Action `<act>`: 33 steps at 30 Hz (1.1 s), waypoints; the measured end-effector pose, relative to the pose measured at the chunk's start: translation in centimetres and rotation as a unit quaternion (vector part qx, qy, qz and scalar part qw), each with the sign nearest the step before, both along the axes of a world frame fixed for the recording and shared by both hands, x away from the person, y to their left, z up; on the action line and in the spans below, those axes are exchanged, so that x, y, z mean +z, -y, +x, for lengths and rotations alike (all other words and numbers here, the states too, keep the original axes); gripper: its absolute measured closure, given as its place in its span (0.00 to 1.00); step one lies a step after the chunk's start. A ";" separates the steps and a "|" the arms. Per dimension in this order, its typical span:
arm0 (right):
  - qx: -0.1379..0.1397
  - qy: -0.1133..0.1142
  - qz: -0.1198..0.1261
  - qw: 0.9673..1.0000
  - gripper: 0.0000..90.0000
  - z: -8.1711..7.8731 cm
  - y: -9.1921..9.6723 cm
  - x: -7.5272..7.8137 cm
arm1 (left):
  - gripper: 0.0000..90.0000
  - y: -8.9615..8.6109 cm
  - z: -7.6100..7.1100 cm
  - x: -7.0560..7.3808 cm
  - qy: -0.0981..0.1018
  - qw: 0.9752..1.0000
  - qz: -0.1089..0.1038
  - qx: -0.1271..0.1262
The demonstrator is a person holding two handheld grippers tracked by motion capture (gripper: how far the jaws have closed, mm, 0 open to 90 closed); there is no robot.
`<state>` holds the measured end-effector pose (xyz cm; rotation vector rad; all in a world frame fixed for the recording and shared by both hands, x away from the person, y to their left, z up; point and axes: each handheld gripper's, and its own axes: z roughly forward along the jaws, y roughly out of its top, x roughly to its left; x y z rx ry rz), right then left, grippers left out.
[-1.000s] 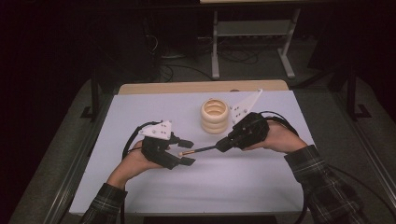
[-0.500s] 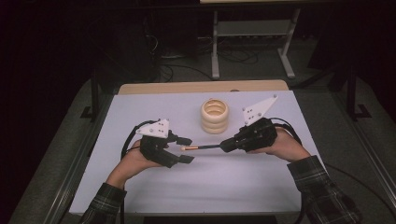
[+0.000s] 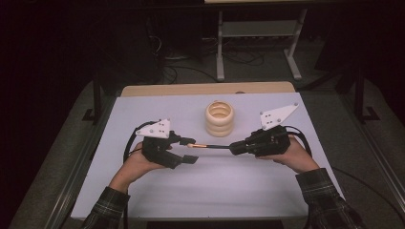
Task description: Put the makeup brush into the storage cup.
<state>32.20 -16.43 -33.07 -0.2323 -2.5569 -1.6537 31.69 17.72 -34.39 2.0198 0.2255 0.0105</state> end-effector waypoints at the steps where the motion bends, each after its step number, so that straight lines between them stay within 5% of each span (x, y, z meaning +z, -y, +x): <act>1: -0.001 0.000 0.007 1.000 0.93 0.0 0.1 -0.1 | 0.46 0.0 0.0 0.0 0.001 1.000 -0.001 -0.001; 15: 0.002 -0.003 0.018 1.000 0.93 0.1 0.3 -0.7 | 0.56 0.0 -0.1 0.4 0.016 0.999 -0.030 0.000; 33: 0.008 -0.003 0.018 1.000 0.93 0.2 0.2 -0.8 | 0.76 0.1 -0.3 0.9 0.024 0.999 -0.043 -0.010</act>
